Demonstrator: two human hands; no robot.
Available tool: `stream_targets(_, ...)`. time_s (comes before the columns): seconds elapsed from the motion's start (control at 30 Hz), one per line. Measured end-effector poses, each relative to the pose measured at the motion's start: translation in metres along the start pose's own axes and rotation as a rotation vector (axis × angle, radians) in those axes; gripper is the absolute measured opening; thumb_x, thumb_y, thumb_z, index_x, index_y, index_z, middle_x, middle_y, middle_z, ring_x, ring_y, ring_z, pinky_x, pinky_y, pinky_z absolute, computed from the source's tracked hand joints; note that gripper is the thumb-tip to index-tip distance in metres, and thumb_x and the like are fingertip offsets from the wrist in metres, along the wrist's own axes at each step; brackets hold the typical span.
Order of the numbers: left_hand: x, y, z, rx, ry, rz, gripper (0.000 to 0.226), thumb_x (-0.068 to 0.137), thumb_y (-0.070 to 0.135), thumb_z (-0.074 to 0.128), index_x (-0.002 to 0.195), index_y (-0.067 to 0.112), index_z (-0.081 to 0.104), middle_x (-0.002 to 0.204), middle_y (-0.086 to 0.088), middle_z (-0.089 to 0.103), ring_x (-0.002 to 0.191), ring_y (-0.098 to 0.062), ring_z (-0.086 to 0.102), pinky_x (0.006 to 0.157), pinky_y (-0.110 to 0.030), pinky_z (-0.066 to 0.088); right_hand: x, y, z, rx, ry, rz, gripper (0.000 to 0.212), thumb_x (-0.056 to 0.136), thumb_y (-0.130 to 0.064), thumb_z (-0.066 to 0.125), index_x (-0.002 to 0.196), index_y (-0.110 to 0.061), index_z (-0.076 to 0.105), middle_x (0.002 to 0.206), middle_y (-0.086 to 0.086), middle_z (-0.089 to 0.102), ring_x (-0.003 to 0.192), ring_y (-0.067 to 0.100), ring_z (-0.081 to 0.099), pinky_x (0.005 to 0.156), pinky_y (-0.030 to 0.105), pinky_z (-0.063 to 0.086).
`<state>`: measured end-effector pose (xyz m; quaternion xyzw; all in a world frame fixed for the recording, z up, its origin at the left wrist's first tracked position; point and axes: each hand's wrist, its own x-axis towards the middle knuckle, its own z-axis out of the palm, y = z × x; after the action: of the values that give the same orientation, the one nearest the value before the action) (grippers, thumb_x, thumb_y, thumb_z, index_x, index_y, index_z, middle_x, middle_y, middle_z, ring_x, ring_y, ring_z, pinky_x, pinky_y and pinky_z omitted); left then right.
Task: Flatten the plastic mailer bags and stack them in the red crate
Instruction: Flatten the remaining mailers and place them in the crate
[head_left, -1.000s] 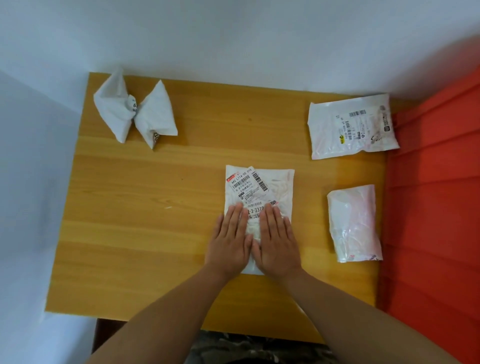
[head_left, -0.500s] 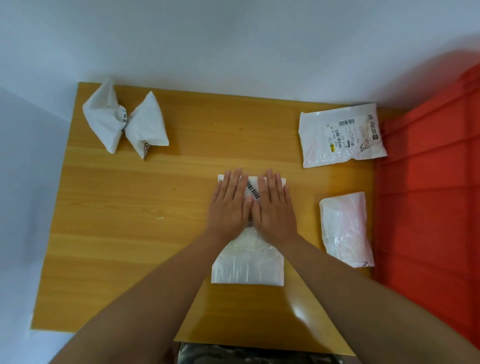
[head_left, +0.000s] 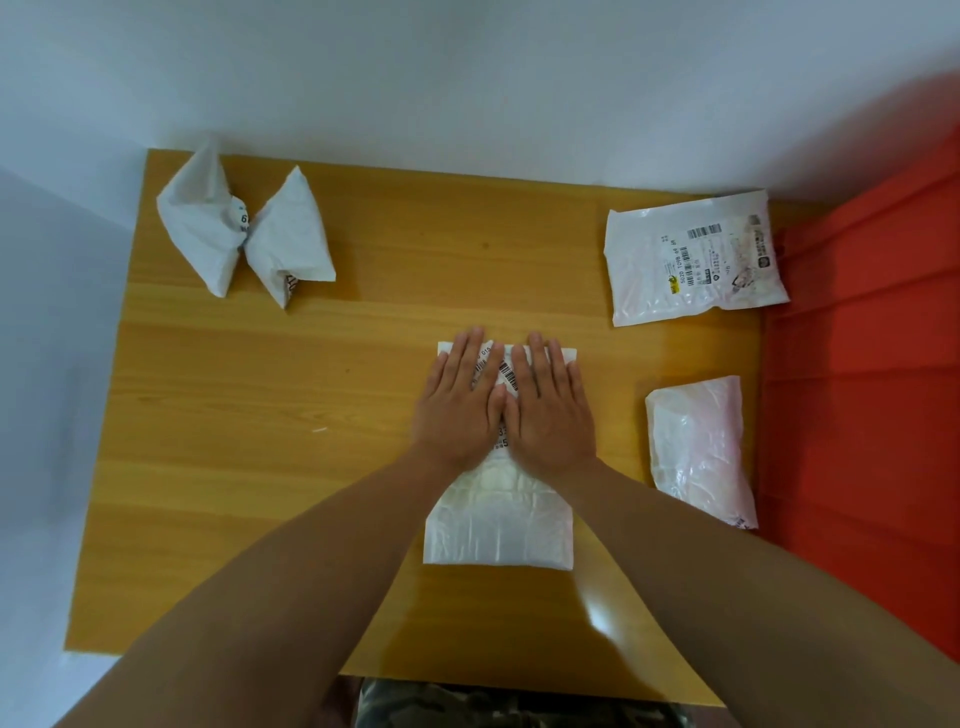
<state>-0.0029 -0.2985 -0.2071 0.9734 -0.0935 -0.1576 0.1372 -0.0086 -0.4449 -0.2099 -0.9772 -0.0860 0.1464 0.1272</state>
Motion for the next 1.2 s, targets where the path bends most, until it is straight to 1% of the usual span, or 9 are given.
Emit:
stream_targets(0.13, -0.003, 0.003, -0.012, -0.025, -0.036, -0.025, 0.063, 0.096, 0.048, -0.008, 0.152, 0.020, -0.006, 0.163, -0.006, -0.016, 0.148, -0.016, -0.023, 0.120, -0.032, -0.016, -0.001, 0.000, -0.011, 0.025, -0.070, 0.000, 0.069, 0.098, -0.047, 0.002, 0.159, -0.016, 0.008, 0.167, 0.005, -0.006, 0.151, 0.017, -0.016, 0.124, 0.044, -0.004)
stream_targets(0.23, -0.025, 0.011, -0.014, -0.115, 0.094, -0.066, 0.065, 0.101, 0.046, 0.008, 0.155, 0.009, 0.008, 0.163, -0.007, -0.004, 0.150, -0.017, -0.011, 0.120, -0.028, -0.015, -0.020, -0.004, -0.017, 0.093, 0.020, 0.024, 0.070, 0.098, -0.045, 0.012, 0.158, -0.008, 0.011, 0.166, 0.010, -0.004, 0.152, 0.019, -0.011, 0.123, 0.036, -0.010)
stream_targets(0.37, -0.073, 0.025, 0.008, -0.208, 0.167, -0.087, 0.062, 0.104, 0.039, 0.021, 0.154, 0.004, 0.013, 0.163, -0.012, 0.016, 0.152, -0.020, 0.009, 0.123, -0.031, 0.002, -0.067, -0.017, 0.001, 0.143, 0.127, 0.047, 0.066, 0.102, -0.037, 0.029, 0.155, -0.002, 0.015, 0.165, 0.014, 0.007, 0.154, 0.023, 0.003, 0.124, 0.037, 0.003)
stream_targets(0.5, -0.097, 0.025, 0.027, -0.186, 0.128, -0.095, 0.058, 0.105, 0.036, 0.019, 0.155, 0.008, 0.016, 0.163, -0.010, 0.019, 0.152, -0.020, 0.010, 0.123, -0.034, 0.007, -0.096, -0.022, 0.024, 0.129, 0.099, 0.048, 0.061, 0.106, -0.042, 0.020, 0.156, -0.007, 0.020, 0.164, 0.015, 0.014, 0.153, 0.027, 0.011, 0.121, 0.046, 0.016)
stream_targets(0.63, -0.097, 0.019, 0.036, -0.139, 0.112, -0.060, 0.058, 0.106, 0.037, 0.012, 0.155, 0.007, 0.022, 0.162, -0.011, 0.022, 0.152, -0.023, 0.015, 0.121, -0.041, 0.018, -0.099, -0.021, 0.036, 0.088, 0.103, 0.020, 0.058, 0.105, -0.042, 0.020, 0.156, -0.012, 0.023, 0.163, 0.016, 0.020, 0.152, 0.029, 0.014, 0.121, 0.048, 0.017)
stream_targets(0.83, -0.097, 0.019, 0.043, -0.089, 0.141, -0.073, 0.058, 0.105, 0.036, 0.014, 0.155, 0.008, 0.023, 0.162, -0.010, 0.022, 0.151, -0.023, 0.017, 0.122, -0.042, 0.017, -0.099, -0.020, 0.042, 0.049, 0.137, 0.026, 0.058, 0.105, -0.041, 0.023, 0.156, -0.013, 0.024, 0.163, 0.016, 0.022, 0.152, 0.029, 0.016, 0.121, 0.048, 0.020)
stream_targets(1.07, -0.096, 0.021, 0.038, -0.064, 0.071, -0.115, 0.057, 0.105, 0.037, 0.006, 0.157, 0.013, 0.012, 0.164, -0.008, 0.016, 0.152, -0.021, 0.013, 0.121, -0.041, 0.012, -0.097, -0.022, 0.031, 0.086, 0.018, 0.061, 0.058, 0.105, -0.042, 0.023, 0.155, -0.014, 0.027, 0.164, 0.013, 0.020, 0.152, 0.027, 0.015, 0.121, 0.044, 0.016)
stream_targets(1.13, -0.096, 0.020, 0.032, -0.073, 0.042, -0.103, 0.057, 0.105, 0.038, 0.008, 0.156, 0.015, 0.012, 0.164, -0.007, 0.015, 0.151, -0.019, 0.011, 0.120, -0.040, 0.011, -0.097, -0.019, 0.022, 0.109, -0.037, 0.026, 0.060, 0.103, -0.044, 0.022, 0.156, -0.018, 0.023, 0.166, 0.008, 0.012, 0.153, 0.022, 0.008, 0.122, 0.041, 0.012)
stream_targets(1.2, -0.096, 0.020, 0.024, -0.136, 0.026, -0.112, 0.059, 0.103, 0.041, 0.018, 0.155, 0.014, 0.021, 0.163, -0.009, 0.018, 0.150, -0.022, 0.014, 0.121, -0.041, 0.015, -0.096, -0.014, 0.011, 0.155, -0.103, -0.003, 0.065, 0.099, -0.047, 0.021, 0.158, -0.021, 0.017, 0.166, 0.002, 0.000, 0.153, 0.017, -0.004, 0.124, 0.038, 0.007)
